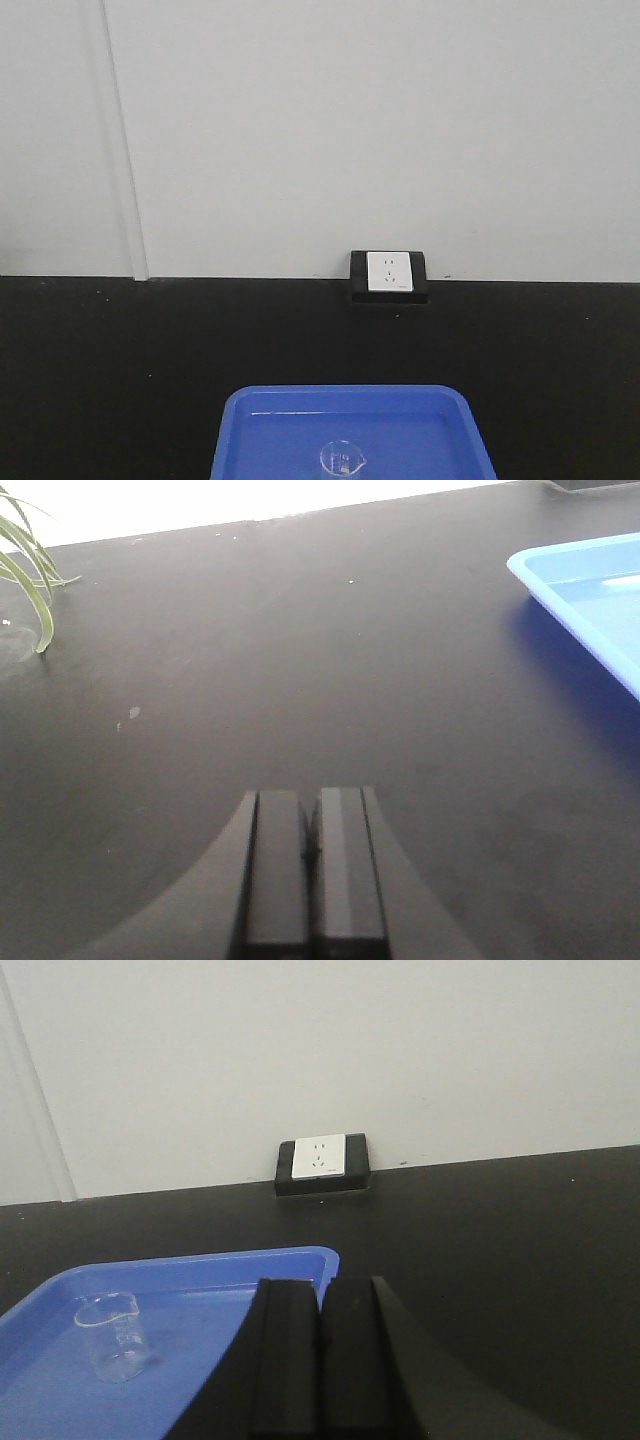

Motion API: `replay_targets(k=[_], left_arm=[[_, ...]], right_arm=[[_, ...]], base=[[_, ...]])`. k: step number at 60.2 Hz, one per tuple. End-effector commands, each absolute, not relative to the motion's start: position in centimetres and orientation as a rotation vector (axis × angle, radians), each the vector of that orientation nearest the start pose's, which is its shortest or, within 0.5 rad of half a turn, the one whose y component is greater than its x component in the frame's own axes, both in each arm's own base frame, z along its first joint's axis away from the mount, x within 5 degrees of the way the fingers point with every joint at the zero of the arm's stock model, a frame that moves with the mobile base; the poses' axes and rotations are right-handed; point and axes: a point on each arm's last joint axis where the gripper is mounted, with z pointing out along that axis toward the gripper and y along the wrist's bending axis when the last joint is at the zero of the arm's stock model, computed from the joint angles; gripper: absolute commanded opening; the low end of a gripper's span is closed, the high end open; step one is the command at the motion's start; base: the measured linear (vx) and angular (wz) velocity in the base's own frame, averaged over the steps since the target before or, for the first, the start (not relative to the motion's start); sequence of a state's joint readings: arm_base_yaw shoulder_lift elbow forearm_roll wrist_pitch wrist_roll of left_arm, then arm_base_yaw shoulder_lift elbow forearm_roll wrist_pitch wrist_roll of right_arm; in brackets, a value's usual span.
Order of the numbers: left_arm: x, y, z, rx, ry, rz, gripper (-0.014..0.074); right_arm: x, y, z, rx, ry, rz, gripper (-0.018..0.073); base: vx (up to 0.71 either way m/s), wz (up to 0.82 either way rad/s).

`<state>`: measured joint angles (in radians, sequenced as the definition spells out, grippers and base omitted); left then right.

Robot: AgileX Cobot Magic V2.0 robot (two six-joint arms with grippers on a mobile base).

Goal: Move beaker to silver tray on left bench
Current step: 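Move the right gripper toward the clear beaker in the blue tray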

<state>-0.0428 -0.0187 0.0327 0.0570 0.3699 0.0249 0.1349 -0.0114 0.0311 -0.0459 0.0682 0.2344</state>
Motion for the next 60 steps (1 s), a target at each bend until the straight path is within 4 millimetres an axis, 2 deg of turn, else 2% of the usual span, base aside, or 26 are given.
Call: replay_targets(k=[1, 10, 15, 22, 26, 31, 37, 46, 55, 60], left_arm=[[5.4, -0.1, 17.0, 0.102, 1.801, 0.032, 0.0001], [5.4, -0.1, 17.0, 0.102, 1.801, 0.032, 0.0001], [5.4, -0.1, 17.0, 0.102, 1.801, 0.032, 0.0001], [5.4, -0.1, 17.0, 0.102, 1.801, 0.032, 0.0001], [5.4, -0.1, 17.0, 0.102, 1.801, 0.032, 0.0001], [5.4, -0.1, 17.0, 0.102, 1.801, 0.032, 0.0001], [5.4, -0.1, 17.0, 0.102, 1.801, 0.032, 0.0001], [5.4, -0.1, 17.0, 0.102, 1.801, 0.032, 0.0001], [5.4, -0.1, 17.0, 0.102, 1.801, 0.032, 0.0001], [5.4, -0.1, 17.0, 0.102, 1.801, 0.032, 0.0001]], right_arm=[[5.6, 0.7, 20.3, 0.032, 1.492, 0.245, -0.0011], [5.5, 0.7, 20.4, 0.031, 1.479, 0.247, -0.0011], [5.4, 0.8, 21.3, 0.021, 1.391, 0.252, -0.0011], [4.7, 0.7, 24.6, 0.014, 1.236, 0.265, -0.0011], [4.6, 0.7, 26.5, 0.004, 1.212, 0.248, -0.0011], [5.5, 0.8, 29.4, -0.023, 1.222, 0.208, -0.0011], [8.1, 1.2, 32.5, -0.076, 1.284, 0.139, -0.0011], [13.2, 1.8, 34.9, -0.111, 1.394, 0.104, -0.0011], [17.4, 2.4, 34.4, -0.118, 1.501, 0.104, -0.0011], [19.1, 2.6, 33.1, -0.122, 1.556, 0.105, -0.0007]], base=[[0.00, 0.00], [0.00, 0.00], [0.00, 0.00], [0.00, 0.00], [0.00, 0.00], [0.00, 0.01], [0.00, 0.00], [0.00, 0.00], [0.00, 0.00], [0.00, 0.00]])
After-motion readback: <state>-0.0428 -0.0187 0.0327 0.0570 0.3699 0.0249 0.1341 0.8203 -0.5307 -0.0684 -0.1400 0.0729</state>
